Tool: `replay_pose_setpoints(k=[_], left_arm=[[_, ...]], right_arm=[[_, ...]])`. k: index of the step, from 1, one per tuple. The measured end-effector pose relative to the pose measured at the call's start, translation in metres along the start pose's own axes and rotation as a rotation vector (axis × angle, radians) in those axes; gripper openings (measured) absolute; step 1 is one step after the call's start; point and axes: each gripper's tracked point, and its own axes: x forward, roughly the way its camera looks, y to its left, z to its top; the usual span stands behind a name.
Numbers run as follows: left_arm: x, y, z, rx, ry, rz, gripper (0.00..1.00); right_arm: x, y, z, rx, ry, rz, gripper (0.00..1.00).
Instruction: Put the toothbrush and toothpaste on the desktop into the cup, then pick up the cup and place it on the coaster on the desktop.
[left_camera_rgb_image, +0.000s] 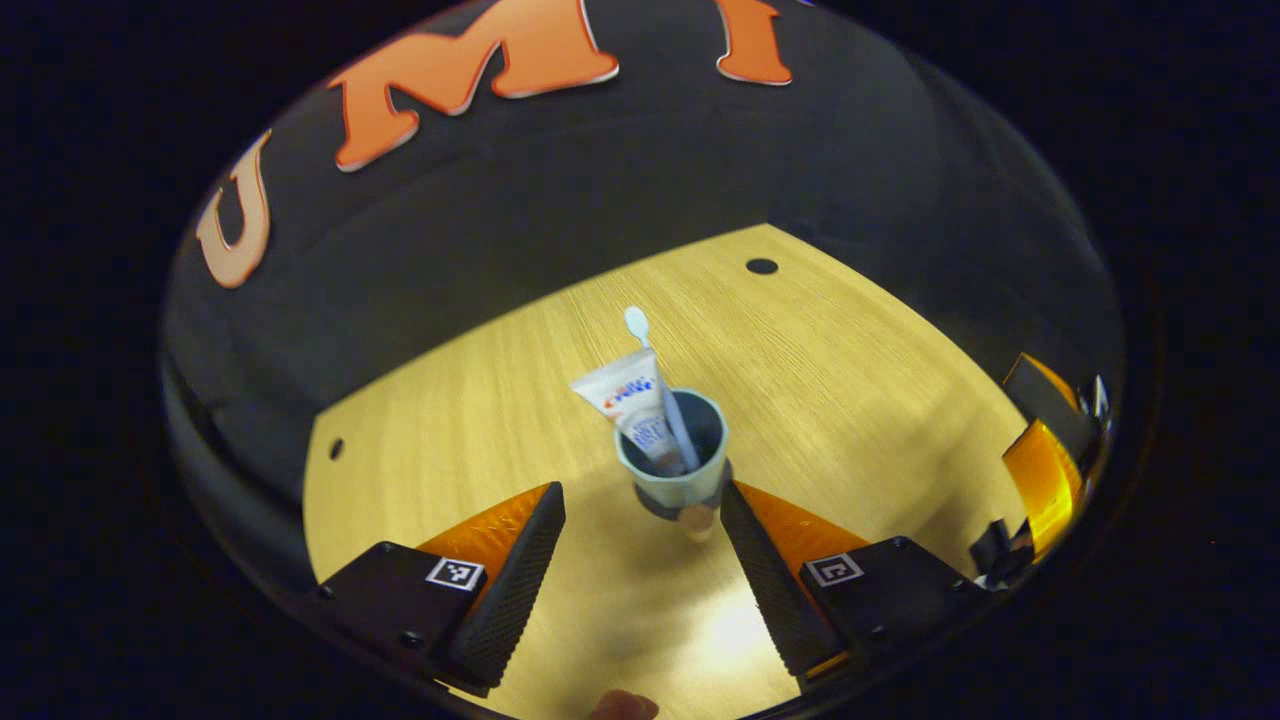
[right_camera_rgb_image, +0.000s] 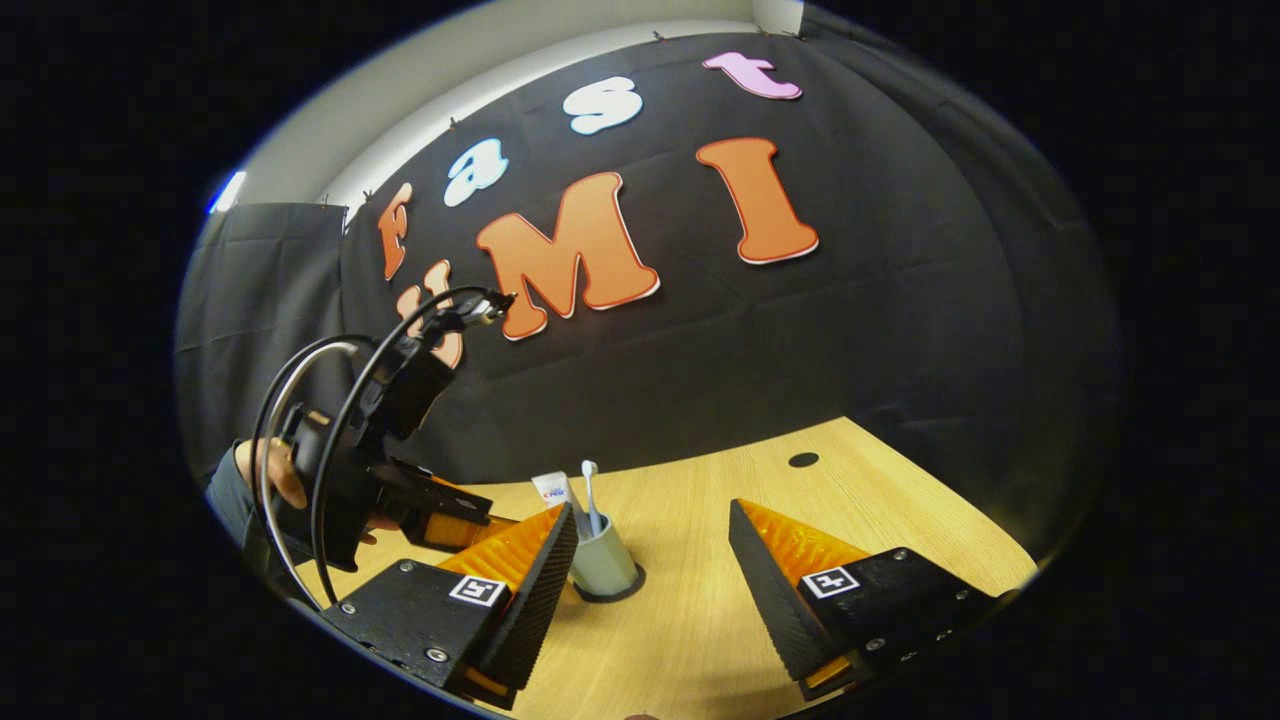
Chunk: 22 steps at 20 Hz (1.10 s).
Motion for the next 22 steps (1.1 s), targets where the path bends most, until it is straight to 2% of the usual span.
replay_pose_setpoints(k=[4,8,12,16,18,20,21,22], left_arm=[[0.008,0.011,0.011,-0.062,-0.209,0.093,1.00],[-0.031,0.060,-0.003,-0.139,-0.386,0.227,1.00],[-0.072,0.075,-0.024,-0.195,-0.549,0.305,1.00],[-0.099,0.075,-0.028,-0.236,-0.698,0.332,1.00],[-0.109,0.076,-0.041,-0.295,-0.713,0.344,0.96],[-0.117,0.071,-0.051,-0.344,-0.740,0.336,1.00],[-0.119,0.073,-0.055,-0.351,-0.754,0.345,0.96],[-0.124,0.076,-0.055,-0.345,-0.767,0.356,1.00]], right_arm=[[-0.007,0.031,0.010,-0.074,-0.051,0.018,0.92],[-0.013,0.068,0.022,-0.152,-0.115,0.033,0.92],[-0.020,0.098,0.031,-0.234,-0.184,0.031,0.92],[-0.020,0.114,0.021,-0.250,-0.176,0.033,0.92],[-0.019,0.119,0.015,-0.247,-0.170,0.037,0.92],[-0.018,0.123,0.014,-0.245,-0.173,0.042,0.92],[-0.017,0.126,0.014,-0.243,-0.174,0.049,0.92],[-0.016,0.127,0.014,-0.243,-0.174,0.052,0.92]])
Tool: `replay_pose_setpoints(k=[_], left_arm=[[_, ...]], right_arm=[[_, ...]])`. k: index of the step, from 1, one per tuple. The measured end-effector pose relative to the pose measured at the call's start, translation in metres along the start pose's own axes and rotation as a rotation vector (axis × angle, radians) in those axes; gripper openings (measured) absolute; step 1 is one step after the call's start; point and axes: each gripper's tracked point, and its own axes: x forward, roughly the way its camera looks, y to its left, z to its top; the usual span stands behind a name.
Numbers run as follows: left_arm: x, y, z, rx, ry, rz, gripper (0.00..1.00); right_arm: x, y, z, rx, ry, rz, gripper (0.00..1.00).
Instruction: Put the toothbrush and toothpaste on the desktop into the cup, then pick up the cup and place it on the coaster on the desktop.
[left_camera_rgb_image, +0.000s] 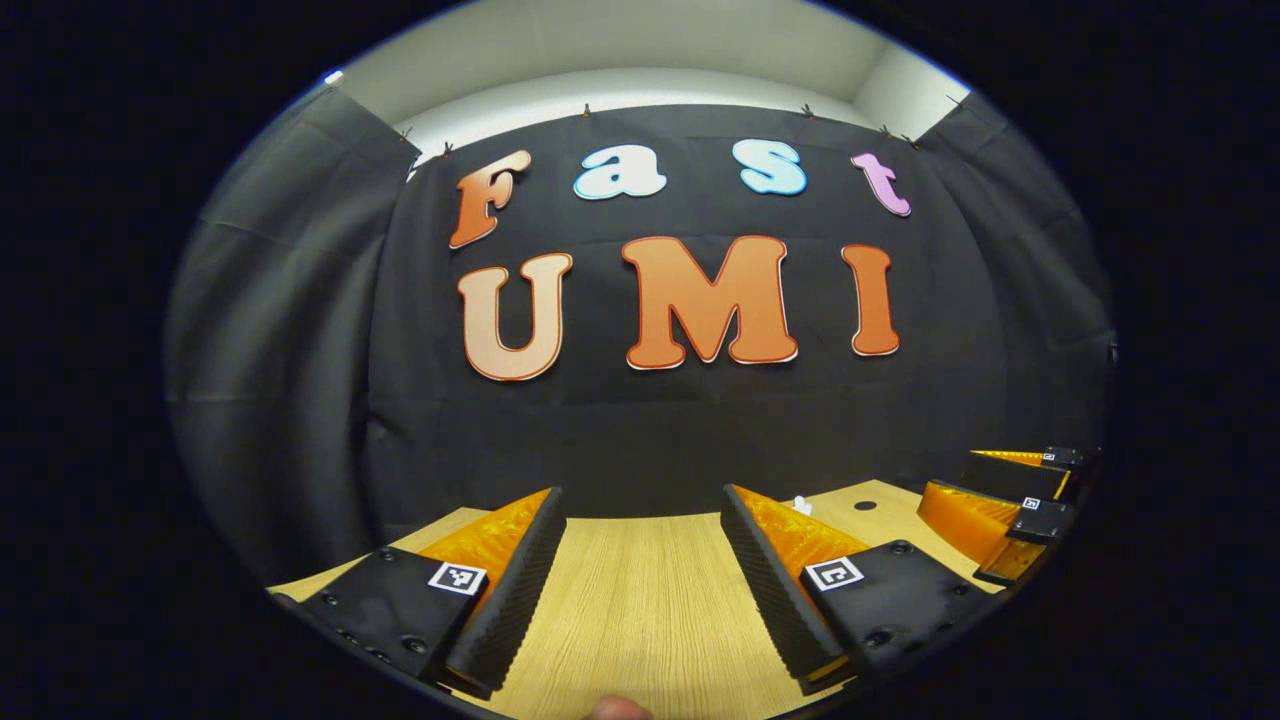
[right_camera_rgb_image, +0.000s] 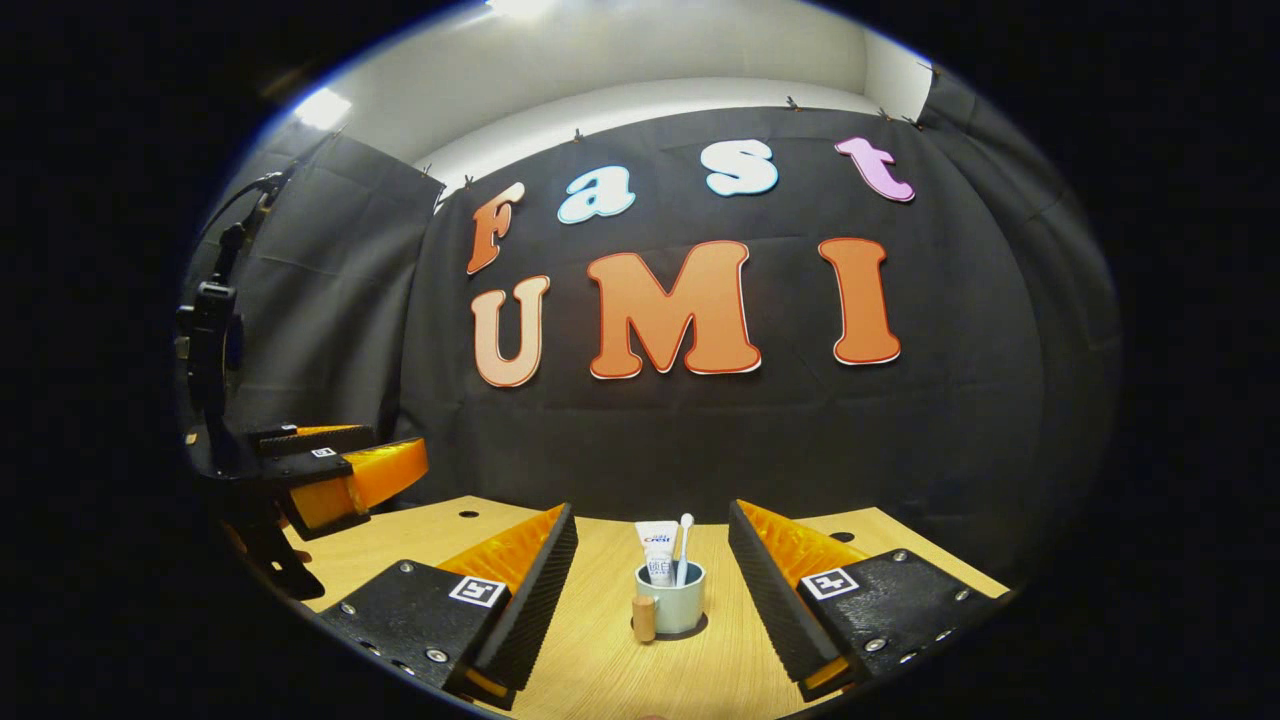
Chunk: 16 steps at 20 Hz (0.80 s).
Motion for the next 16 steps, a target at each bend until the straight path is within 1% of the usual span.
replay_pose_setpoints(k=[3,6,10,14,16], left_arm=[[-0.006,0.004,0.014,0.004,-0.068,-0.002,1.00],[-0.012,0.003,0.024,0.034,-0.113,-0.013,1.00],[-0.016,0.004,0.023,0.012,-0.137,-0.015,1.00],[-0.018,0.008,0.020,-0.009,-0.133,-0.014,1.00],[-0.021,0.010,0.022,-0.024,-0.148,-0.014,1.00]], right_arm=[[0.001,0.000,0.004,-0.002,-0.015,-0.004,0.92],[0.002,0.006,0.001,-0.001,-0.013,0.003,0.92],[0.000,0.015,-0.002,-0.026,-0.001,0.021,0.92],[-0.002,0.022,0.001,-0.045,-0.008,0.032,0.92],[-0.005,0.027,0.000,-0.048,-0.004,0.052,0.92]])
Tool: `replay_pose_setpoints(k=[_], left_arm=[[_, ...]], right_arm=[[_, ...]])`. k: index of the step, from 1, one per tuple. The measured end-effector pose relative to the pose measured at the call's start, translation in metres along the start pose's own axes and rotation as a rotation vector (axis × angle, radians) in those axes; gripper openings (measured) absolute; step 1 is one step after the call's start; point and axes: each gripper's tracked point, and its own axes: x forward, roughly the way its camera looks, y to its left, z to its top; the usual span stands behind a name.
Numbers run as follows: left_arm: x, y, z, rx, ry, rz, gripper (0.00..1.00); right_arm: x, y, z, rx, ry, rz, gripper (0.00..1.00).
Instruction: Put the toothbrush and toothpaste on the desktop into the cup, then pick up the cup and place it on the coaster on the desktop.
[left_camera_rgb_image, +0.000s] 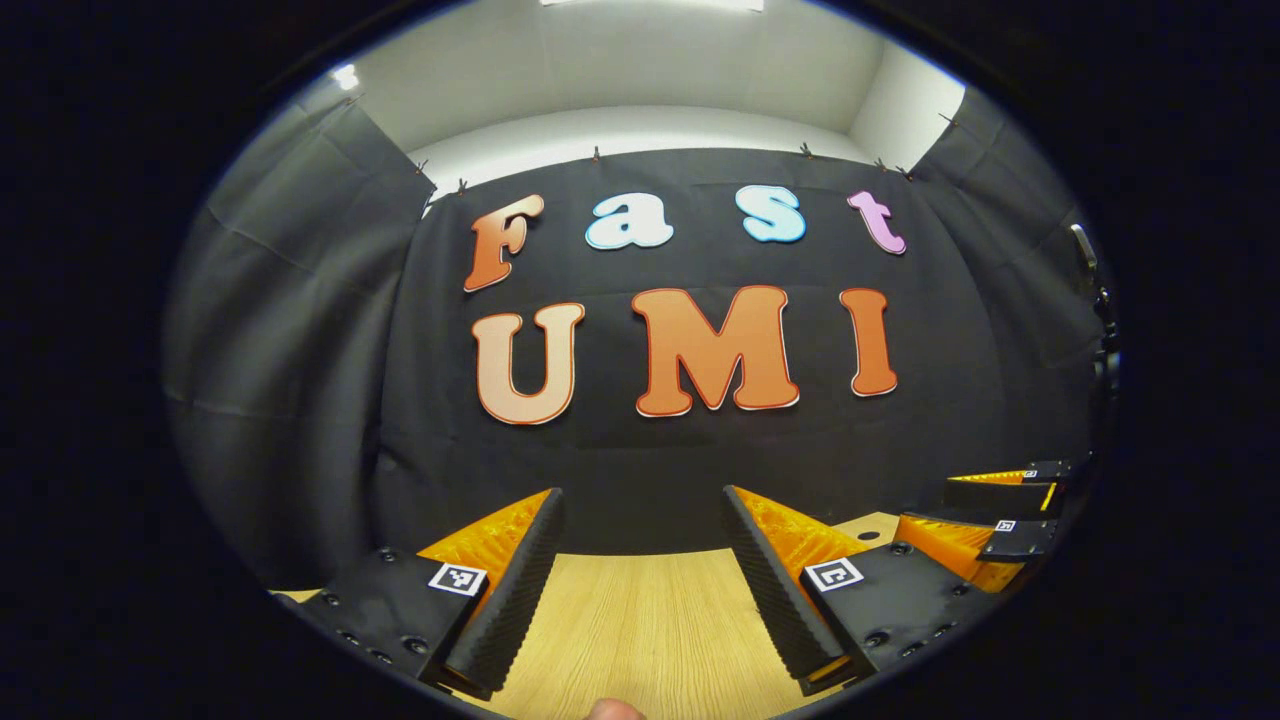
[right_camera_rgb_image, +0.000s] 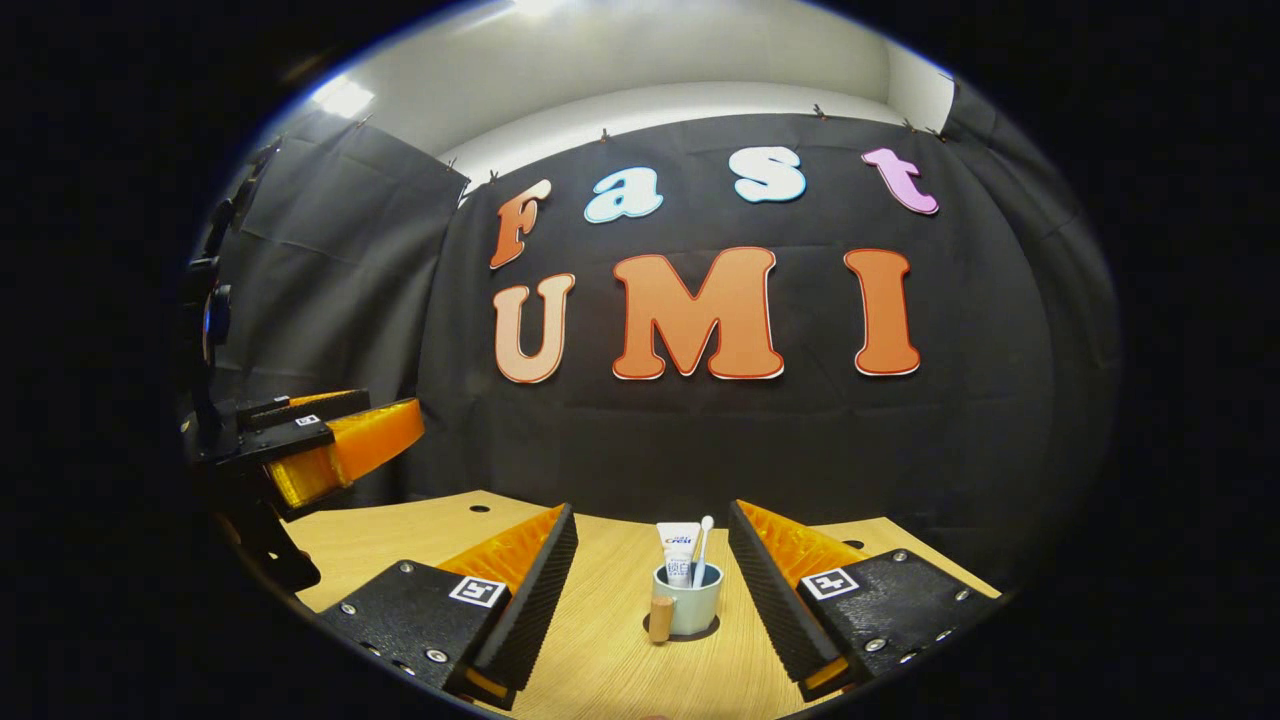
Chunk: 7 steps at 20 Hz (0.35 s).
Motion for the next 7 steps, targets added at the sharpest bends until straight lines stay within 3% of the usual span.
replay_pose_setpoints(k=[7], left_arm=[[-0.0055,0.0060,0.0017,-0.010,-0.011,0.010,1.00]], right_arm=[[-0.0042,0.0097,0.0063,-0.035,-0.016,0.019,0.92]])
